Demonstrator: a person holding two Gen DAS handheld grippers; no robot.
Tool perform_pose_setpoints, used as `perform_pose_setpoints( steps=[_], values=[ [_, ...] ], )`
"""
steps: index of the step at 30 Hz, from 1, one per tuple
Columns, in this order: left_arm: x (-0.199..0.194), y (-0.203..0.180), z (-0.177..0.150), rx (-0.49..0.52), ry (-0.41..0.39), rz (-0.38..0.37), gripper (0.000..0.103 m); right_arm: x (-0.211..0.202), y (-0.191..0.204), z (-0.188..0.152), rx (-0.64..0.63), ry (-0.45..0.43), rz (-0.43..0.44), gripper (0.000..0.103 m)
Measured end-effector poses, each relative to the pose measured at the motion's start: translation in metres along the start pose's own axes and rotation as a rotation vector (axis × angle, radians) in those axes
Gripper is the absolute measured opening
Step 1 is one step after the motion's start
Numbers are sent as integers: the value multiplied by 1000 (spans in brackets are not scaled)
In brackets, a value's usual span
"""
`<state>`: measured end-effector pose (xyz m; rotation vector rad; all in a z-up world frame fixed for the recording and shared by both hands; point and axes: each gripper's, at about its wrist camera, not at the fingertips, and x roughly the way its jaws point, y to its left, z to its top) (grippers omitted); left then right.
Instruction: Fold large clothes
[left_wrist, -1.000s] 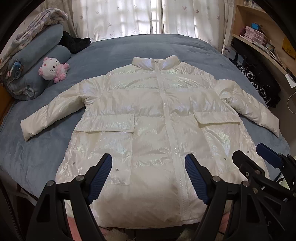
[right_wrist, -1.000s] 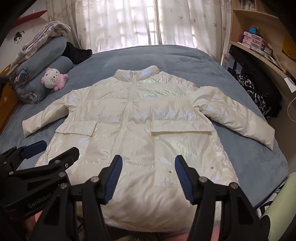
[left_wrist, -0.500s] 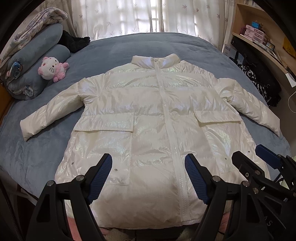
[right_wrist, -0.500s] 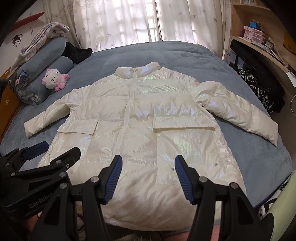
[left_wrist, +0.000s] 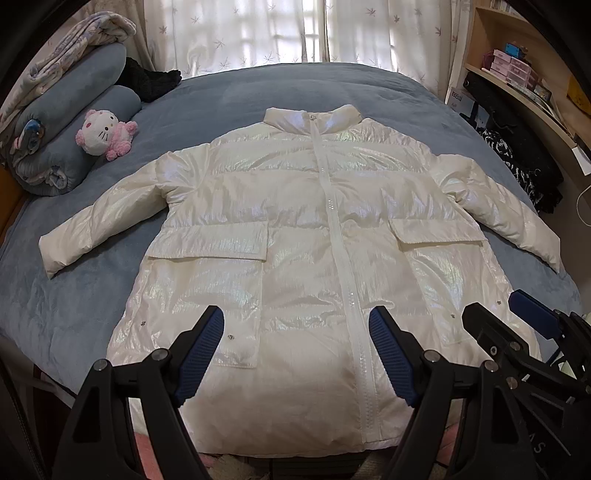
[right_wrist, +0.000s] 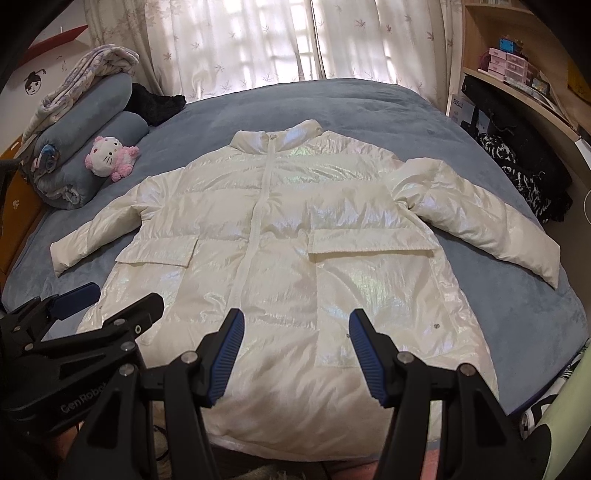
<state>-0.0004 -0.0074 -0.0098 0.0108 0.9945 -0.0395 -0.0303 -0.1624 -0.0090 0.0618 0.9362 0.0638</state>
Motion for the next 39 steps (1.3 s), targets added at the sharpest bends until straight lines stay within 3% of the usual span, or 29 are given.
perform_pose_setpoints(
  steps=[26, 32, 39],
  values=[
    [5, -6, -2, 11, -1, -3, 79, 3, -1, -1, 10, 9, 11, 59],
    [0, -16, 19, 36, -45, -12, 79, -2, -10, 4, 41, -18, 10, 59],
    [-16, -34, 52, 69, -163, -8, 79, -13, -34, 27, 79, -77, -2, 59]
  ],
)
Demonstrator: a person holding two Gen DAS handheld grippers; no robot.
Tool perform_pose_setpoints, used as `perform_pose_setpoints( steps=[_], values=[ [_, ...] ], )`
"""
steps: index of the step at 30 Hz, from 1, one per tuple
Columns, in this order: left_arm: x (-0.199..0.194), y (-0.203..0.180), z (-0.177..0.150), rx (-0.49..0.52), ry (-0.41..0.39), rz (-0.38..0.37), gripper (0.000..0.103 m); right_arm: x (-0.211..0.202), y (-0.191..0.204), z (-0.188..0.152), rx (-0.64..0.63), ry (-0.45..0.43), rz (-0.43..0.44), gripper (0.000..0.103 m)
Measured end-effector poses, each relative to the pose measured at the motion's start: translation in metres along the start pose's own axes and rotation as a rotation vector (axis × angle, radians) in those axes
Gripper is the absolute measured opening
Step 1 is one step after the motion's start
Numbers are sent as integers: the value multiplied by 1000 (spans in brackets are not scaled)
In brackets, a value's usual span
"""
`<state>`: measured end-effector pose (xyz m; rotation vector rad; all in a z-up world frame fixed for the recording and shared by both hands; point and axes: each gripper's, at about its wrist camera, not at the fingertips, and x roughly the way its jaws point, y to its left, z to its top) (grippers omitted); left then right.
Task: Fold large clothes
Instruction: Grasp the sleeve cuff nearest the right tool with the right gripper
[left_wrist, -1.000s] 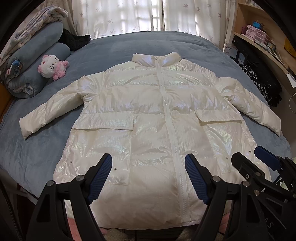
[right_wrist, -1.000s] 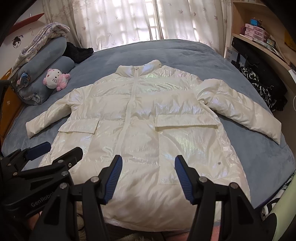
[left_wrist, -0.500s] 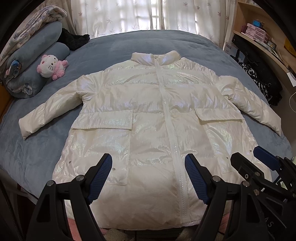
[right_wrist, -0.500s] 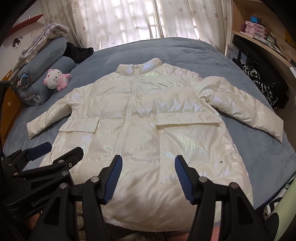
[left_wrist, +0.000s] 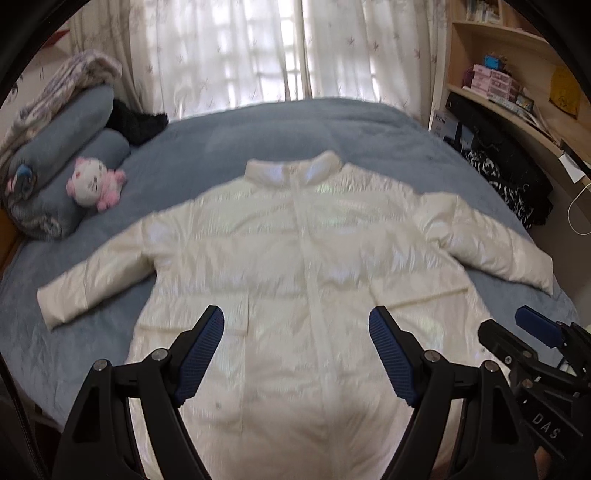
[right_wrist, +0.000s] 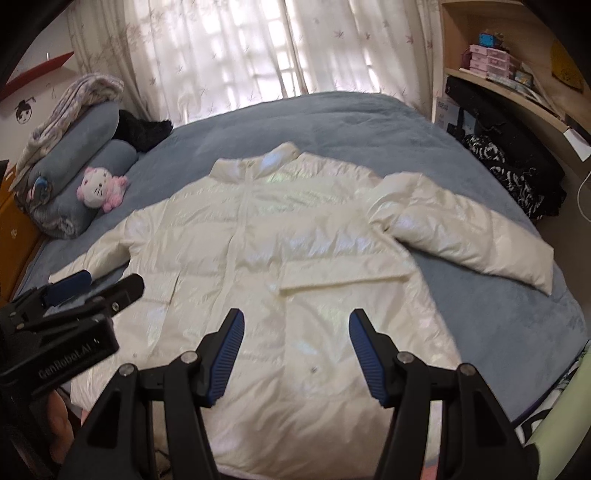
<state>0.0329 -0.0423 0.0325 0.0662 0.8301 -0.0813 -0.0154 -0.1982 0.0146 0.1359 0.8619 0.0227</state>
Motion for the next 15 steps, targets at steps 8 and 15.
perform_pose_setpoints(
  steps=[8, 15],
  values=[
    [-5, -28, 42, 68, -131, -41, 80, -18, -40, 41, 23, -79, -8, 59],
    [2, -62, 81, 127, -206, -132, 80, -27, -107, 84, 98, -144, -79, 59]
  ],
)
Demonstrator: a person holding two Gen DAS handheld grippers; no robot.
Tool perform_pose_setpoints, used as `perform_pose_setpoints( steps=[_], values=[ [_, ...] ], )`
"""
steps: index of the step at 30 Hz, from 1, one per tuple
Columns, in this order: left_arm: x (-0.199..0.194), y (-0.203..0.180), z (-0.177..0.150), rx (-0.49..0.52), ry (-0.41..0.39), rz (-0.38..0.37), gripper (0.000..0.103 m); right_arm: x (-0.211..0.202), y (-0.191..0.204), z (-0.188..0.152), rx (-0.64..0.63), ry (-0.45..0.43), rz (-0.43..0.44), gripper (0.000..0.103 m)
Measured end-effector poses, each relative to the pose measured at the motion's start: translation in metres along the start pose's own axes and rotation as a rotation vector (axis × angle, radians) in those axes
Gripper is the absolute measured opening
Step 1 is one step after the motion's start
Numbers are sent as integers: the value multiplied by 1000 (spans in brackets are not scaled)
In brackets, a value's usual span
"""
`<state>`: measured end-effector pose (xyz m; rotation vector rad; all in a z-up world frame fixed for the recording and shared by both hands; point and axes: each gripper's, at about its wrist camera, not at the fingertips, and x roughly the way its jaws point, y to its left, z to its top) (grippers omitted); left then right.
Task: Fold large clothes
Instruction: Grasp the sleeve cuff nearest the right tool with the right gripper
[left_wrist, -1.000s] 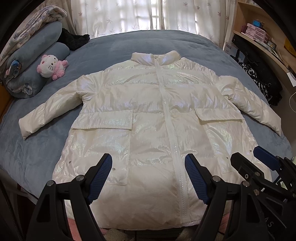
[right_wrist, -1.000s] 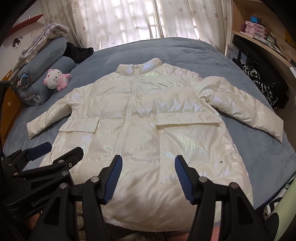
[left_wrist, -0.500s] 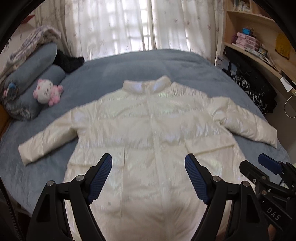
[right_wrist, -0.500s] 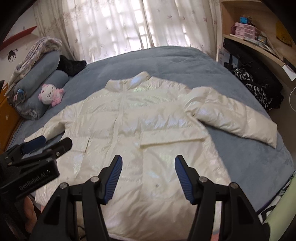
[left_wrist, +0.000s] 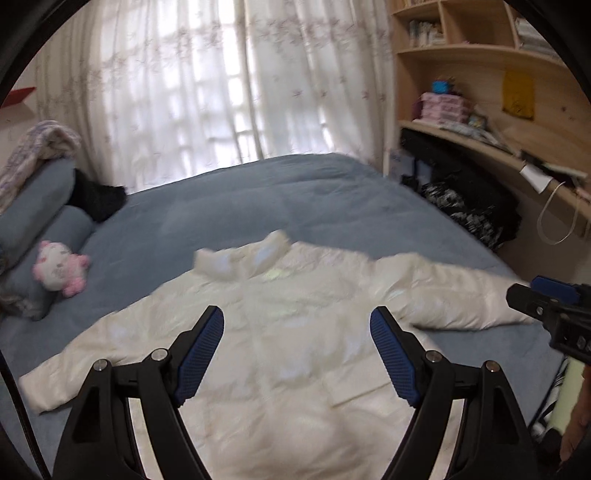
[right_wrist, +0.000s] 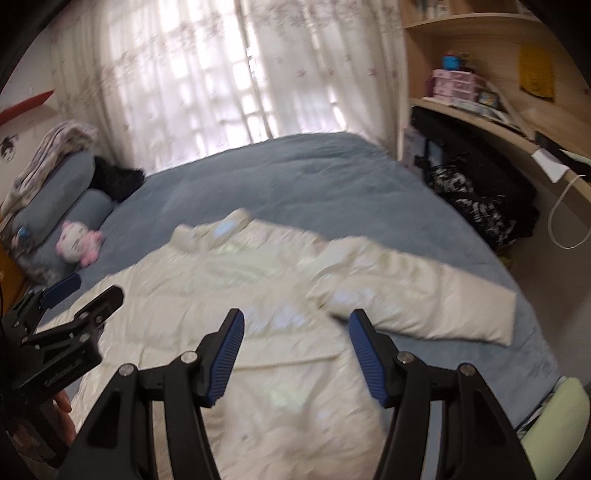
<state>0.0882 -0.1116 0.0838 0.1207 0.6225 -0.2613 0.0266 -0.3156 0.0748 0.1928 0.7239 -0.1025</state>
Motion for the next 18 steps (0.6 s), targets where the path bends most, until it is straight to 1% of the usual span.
perform_pose_setpoints(
  steps=[2, 4, 7, 8, 10, 12, 14, 16, 18],
  values=[
    [14, -9, 12, 5, 20, -15, 80, 5, -22, 9, 44, 3, -20, 59],
    [29, -18, 22, 6, 37, -49, 80, 13, -46, 17, 92, 12, -34, 59],
    [56, -29, 32, -21, 64, -70, 80, 28, -87, 23, 160, 40, -67, 59],
    [66, -32, 34, -28, 76, -65, 80, 33, -103, 22, 186, 48, -80, 59],
    [84, -36, 33, -55, 91, -30, 80, 42, -128, 18, 231, 74, -107, 59],
    [105, -41, 31, -82, 112, -20, 80, 54, -155, 12, 292, 112, -122, 59],
    [124, -44, 24, -103, 145, -25, 80, 69, -185, 5, 366, 159, -110, 59],
    [143, -49, 18, -105, 188, 0, 80, 80, -209, -8, 444, 203, -83, 59],
    [163, -59, 10, -82, 236, 30, 80, 96, -238, -21, 550, 256, -73, 59]
  ],
)
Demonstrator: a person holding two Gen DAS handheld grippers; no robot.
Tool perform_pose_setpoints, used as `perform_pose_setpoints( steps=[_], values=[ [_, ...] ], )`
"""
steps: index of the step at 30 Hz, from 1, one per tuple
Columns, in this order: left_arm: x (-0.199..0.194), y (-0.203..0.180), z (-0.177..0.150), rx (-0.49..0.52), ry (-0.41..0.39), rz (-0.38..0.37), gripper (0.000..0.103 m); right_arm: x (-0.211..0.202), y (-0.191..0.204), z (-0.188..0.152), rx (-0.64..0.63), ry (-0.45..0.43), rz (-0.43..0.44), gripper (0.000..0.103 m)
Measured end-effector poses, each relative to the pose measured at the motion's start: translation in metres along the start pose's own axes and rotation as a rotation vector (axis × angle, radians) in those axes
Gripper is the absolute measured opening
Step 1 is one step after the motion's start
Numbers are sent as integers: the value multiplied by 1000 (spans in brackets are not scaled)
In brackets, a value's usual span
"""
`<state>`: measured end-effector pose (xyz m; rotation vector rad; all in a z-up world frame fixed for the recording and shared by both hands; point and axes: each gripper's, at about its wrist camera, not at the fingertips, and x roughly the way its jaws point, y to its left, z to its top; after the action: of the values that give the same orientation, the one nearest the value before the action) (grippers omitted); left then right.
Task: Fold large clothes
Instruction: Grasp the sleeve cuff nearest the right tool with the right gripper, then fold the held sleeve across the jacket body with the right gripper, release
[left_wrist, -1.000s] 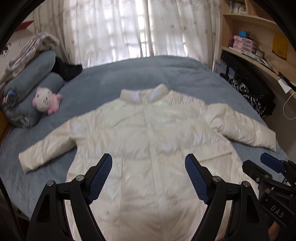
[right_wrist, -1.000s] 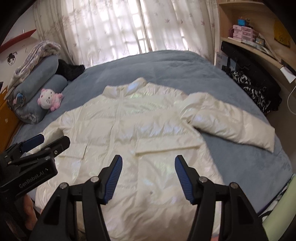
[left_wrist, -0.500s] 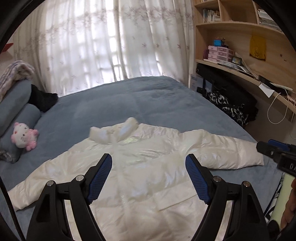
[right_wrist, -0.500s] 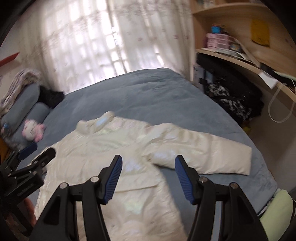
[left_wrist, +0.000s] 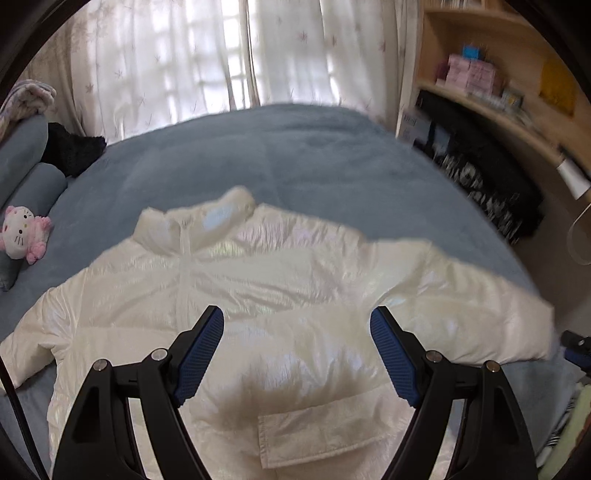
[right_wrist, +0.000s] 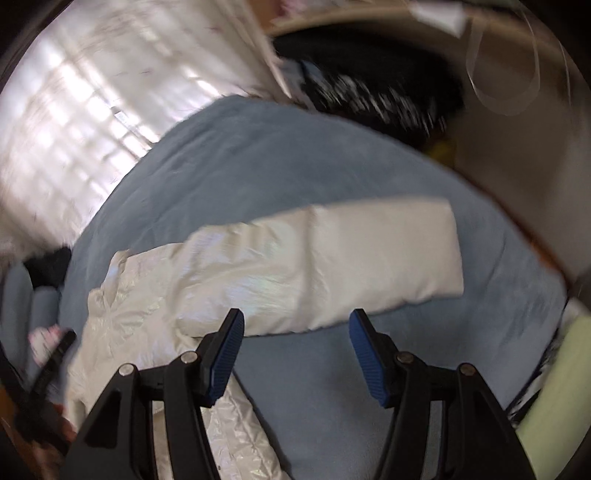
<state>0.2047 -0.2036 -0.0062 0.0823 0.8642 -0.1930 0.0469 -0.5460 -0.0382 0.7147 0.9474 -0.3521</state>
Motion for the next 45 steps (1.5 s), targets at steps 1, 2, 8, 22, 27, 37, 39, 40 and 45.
perform_pose_setpoints(
  steps=[1, 2, 8, 22, 27, 37, 39, 40, 45],
  values=[
    [10, -6, -2, 15, 23, 7, 80, 8, -12, 3, 42, 20, -1, 59],
    [19, -12, -5, 30, 45, 12, 80, 18, -26, 4, 89, 39, -4, 59],
    [45, -30, -18, 34, 68, -2, 80, 70, -84, 8, 366, 103, -6, 59],
    [59, 7, -25, -64, 80, 26, 80, 70, -80, 24, 445, -123, 72, 9],
    [54, 37, -25, -118, 76, 50, 80, -4, 15, 17, 86, -373, 143, 9],
    [31, 117, -34, -228, 58, 76, 80, -32, 208, -83, -587, -378, 297, 12],
    [28, 131, -40, -243, 65, 67, 80, -13, 225, -115, -674, -346, 265, 13],
    [27, 140, -44, -250, 71, 56, 80, -1, 231, -125, -706, -324, 251, 13],
    [22, 165, -63, -273, 107, 3, 80, 63, 255, -182, -833, -136, 185, 16]
  ],
)
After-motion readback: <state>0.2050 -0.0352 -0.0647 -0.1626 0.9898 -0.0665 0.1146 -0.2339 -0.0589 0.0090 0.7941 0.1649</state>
